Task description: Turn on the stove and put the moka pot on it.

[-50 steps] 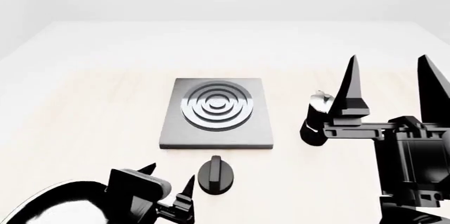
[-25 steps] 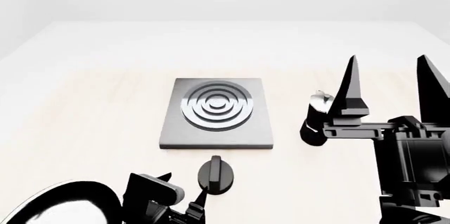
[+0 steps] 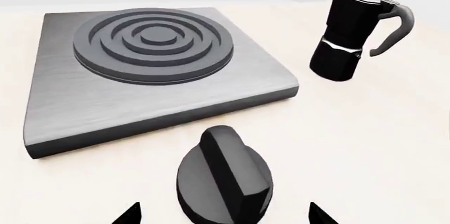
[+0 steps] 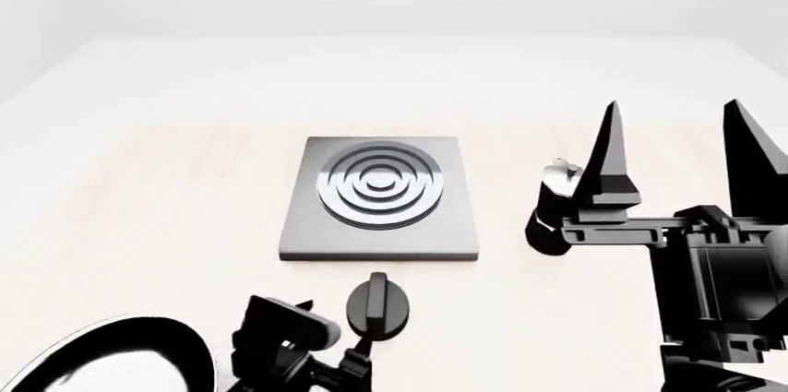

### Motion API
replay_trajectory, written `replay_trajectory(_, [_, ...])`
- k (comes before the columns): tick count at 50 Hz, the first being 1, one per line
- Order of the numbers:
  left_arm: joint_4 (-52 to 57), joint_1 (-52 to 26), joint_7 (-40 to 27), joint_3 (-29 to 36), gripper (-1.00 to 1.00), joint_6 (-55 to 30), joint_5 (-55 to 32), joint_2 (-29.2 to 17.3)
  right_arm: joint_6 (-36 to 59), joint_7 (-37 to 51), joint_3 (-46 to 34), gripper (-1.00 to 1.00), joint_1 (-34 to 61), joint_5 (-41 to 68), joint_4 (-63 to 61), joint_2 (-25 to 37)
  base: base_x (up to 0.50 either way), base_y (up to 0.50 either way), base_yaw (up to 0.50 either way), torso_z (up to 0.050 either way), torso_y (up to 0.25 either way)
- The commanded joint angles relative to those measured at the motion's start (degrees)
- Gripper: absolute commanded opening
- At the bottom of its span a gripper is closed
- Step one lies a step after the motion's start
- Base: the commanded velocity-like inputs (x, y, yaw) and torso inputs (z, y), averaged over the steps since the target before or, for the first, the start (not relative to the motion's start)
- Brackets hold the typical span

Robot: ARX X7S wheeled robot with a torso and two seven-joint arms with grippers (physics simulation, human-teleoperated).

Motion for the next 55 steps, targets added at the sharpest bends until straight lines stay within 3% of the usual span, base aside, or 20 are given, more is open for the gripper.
replay_trajectory(1, [-1.1,-1.6,0.5,0.5,1.0,-1.4,0.1,1.4,0.3,0.2,-0.1,1.0,0.2,0.3,-0.2,0.3,0.0,0.0,0.0,0.0,0.0])
replay_trajectory(28, [-7.6,-5.2,5.0,1.9,1.0,-2.9,0.7,6.5,0.0,0.5,-0.2,1.0,0.2,0.9,-0.4,0.9,0.0,0.0,0.0,0.0,0.0])
replay_trajectory(55, [-8.8,-5.5,6.2,2.6,1.0,-3.0,1.3,7.7,-0.9,0.8,-1.0,1.0,-0.5,0.6,0.2,1.0,0.0,0.0,0.0,0.0,0.0])
